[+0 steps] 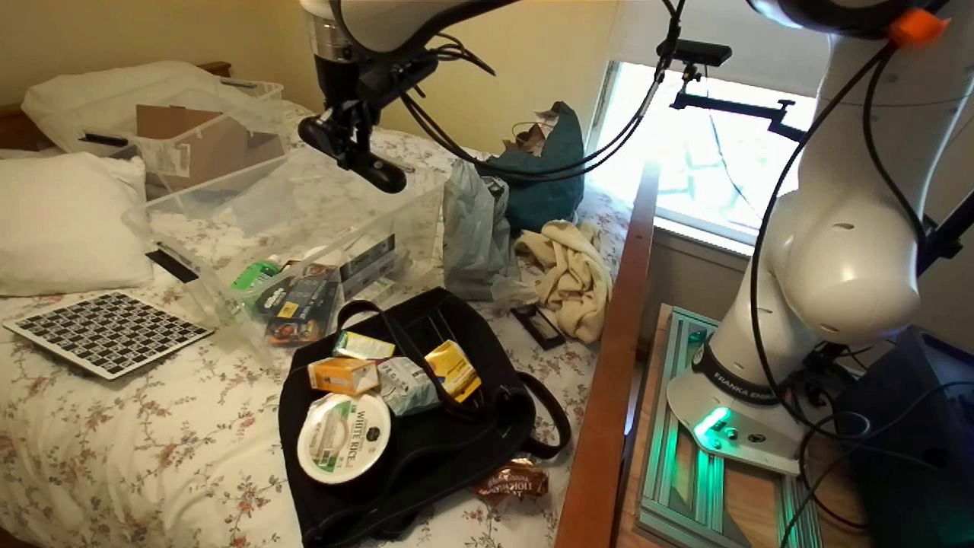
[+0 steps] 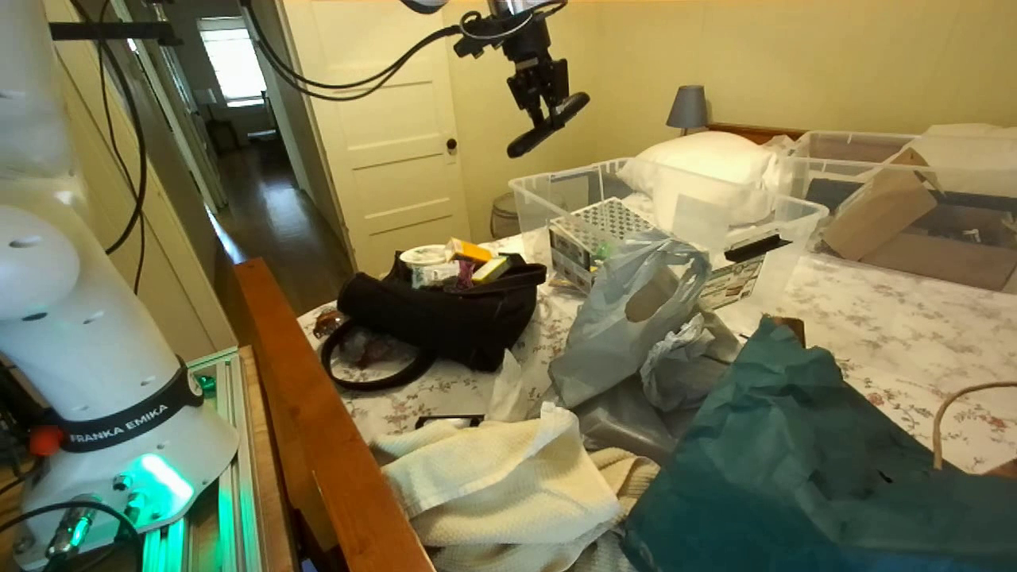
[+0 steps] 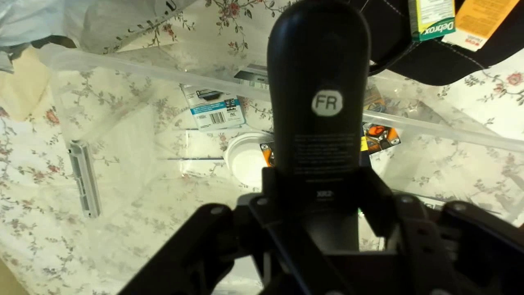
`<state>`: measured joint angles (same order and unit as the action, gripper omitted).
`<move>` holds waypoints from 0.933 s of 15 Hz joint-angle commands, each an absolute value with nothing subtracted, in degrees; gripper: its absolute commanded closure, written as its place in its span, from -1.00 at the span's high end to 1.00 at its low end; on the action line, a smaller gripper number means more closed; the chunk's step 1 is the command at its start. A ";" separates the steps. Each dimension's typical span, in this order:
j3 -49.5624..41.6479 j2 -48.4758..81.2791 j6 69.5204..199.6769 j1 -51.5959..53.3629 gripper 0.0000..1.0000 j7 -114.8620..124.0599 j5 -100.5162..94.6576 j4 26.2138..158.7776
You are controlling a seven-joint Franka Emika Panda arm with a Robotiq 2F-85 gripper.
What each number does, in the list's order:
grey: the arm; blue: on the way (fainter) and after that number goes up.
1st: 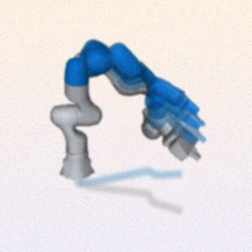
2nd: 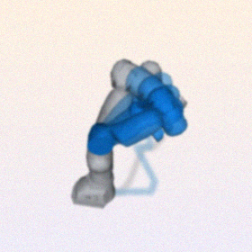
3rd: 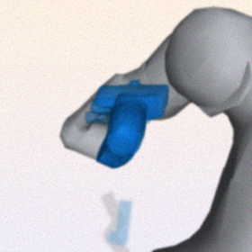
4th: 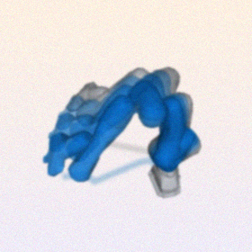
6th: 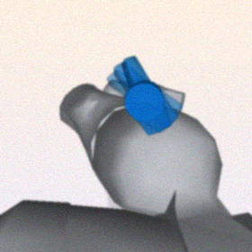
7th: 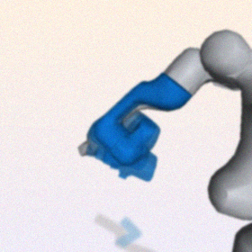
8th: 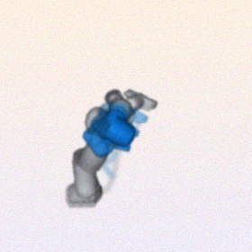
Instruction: Put the remote in the storage box
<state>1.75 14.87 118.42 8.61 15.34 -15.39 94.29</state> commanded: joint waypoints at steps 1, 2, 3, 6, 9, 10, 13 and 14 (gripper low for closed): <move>1.84 15.16 118.20 8.55 0.02 15.36 -15.38 94.13; 1.82 15.18 118.21 8.51 0.02 15.36 -15.38 94.18; 1.82 15.06 118.20 8.45 0.02 15.36 -15.38 94.18; 1.82 14.87 118.20 8.42 0.02 15.36 -15.38 94.17; 2.01 17.40 117.95 8.56 -0.48 13.65 -15.82 91.42; 2.04 18.89 117.52 8.77 -0.48 12.41 -16.60 89.53; 1.96 22.63 117.00 9.34 -0.48 7.37 -18.63 84.79; 1.83 24.01 117.07 9.57 -0.48 5.05 -19.96 82.99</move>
<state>1.79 18.88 118.44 8.95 10.21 -16.56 90.41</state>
